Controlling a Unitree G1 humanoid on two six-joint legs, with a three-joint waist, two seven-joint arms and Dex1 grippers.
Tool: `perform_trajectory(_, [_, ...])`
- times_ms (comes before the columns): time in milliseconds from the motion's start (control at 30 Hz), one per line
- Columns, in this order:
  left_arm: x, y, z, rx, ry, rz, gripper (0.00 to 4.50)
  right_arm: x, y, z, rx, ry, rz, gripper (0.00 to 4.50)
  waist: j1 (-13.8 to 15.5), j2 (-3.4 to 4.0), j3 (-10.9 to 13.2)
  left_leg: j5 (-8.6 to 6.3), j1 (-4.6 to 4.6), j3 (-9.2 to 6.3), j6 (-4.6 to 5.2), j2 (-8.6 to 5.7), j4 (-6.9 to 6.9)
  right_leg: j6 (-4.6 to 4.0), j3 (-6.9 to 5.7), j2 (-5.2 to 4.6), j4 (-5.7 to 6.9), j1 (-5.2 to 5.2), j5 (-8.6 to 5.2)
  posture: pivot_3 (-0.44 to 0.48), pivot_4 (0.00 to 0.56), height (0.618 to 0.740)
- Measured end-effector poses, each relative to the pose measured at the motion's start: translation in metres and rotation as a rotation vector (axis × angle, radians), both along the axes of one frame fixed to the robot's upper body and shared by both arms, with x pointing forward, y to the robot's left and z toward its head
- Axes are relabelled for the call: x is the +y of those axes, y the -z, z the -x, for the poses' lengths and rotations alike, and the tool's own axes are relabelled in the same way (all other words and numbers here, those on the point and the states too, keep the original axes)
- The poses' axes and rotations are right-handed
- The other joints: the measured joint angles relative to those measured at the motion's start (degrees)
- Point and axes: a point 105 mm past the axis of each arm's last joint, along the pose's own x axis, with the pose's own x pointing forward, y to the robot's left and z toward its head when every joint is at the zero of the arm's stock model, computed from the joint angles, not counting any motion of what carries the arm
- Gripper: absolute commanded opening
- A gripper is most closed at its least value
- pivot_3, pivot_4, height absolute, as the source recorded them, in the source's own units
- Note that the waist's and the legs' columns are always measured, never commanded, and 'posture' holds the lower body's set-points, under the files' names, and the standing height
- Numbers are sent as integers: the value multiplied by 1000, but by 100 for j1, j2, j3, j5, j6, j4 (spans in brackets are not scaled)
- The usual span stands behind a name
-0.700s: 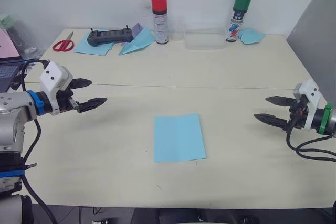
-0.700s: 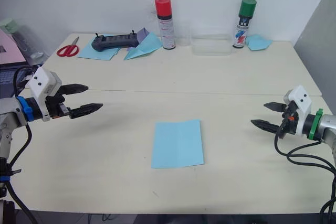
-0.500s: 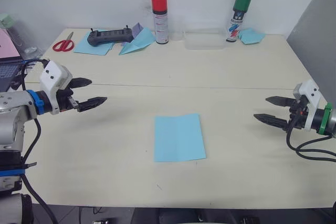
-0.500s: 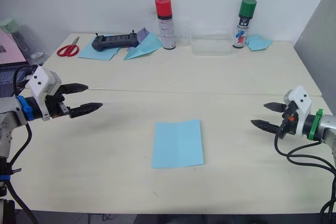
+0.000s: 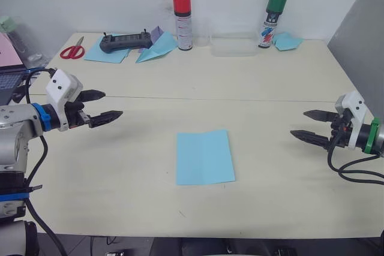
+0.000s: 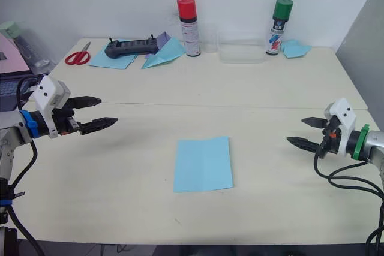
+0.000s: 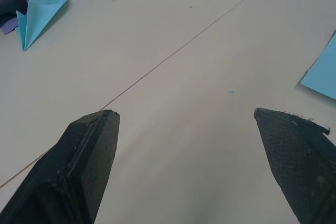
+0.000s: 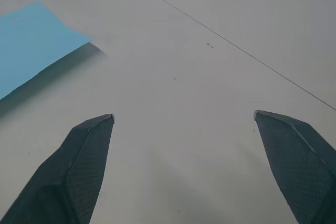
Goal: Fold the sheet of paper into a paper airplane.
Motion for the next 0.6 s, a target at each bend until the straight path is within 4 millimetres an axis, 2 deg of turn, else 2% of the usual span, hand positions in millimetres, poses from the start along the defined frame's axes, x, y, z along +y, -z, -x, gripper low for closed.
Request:
perform_trajectory(67, [-11,-6,0,-5,40,39,4500,0,1,0,8,5,-2,4460,1,0,0,0,-1,0,0,0,2,0,0,0,0,0,0,0,150,740])
perform_trajectory(100, [-24,-12,0,-26,90,65,4500,0,1,1,10,5,-1,4460,18,0,0,0,-5,-1,0,-1,6,1,-1,-1,0,1,0,0,150,740])
perform_trajectory(133, [-40,-18,2,-48,150,80,4118,3,0,2,6,-5,1,4500,39,0,0,0,-9,-1,0,-2,9,3,-1,-2,-1,1,1,0,150,740])
perform_trajectory(167, [-58,-21,4,-64,213,105,3941,7,-1,3,1,-20,0,4500,52,0,0,0,-9,-1,0,-3,11,5,-1,-2,-1,2,3,0,150,740])
perform_trajectory(233, [-82,-20,6,-59,291,137,3336,15,-2,5,-3,-47,-11,4500,56,0,0,0,-9,-2,0,-2,13,8,0,-1,-1,2,4,0,150,740])
perform_trajectory(333, [-109,-7,10,-15,361,164,2386,21,4,6,12,-57,-23,4500,45,0,0,0,-8,-3,0,-2,14,8,0,0,2,2,5,0,150,740])
perform_trajectory(467, [-143,26,24,81,459,168,1092,36,12,7,31,-85,-41,4500,0,2,-1,0,-5,-2,0,-1,14,0,4,2,4,2,9,0,150,740])
perform_trajectory(567, [-151,44,29,136,477,162,53,41,15,7,36,-97,-48,4500,5,1,-1,0,-5,-4,0,-2,15,2,2,3,9,1,8,0,150,740])
perform_trajectory(600, [-151,44,29,132,473,153,20,41,15,7,35,-96,-48,4500,8,1,-1,0,-5,-4,0,-2,17,5,2,2,10,1,6,0,150,740])
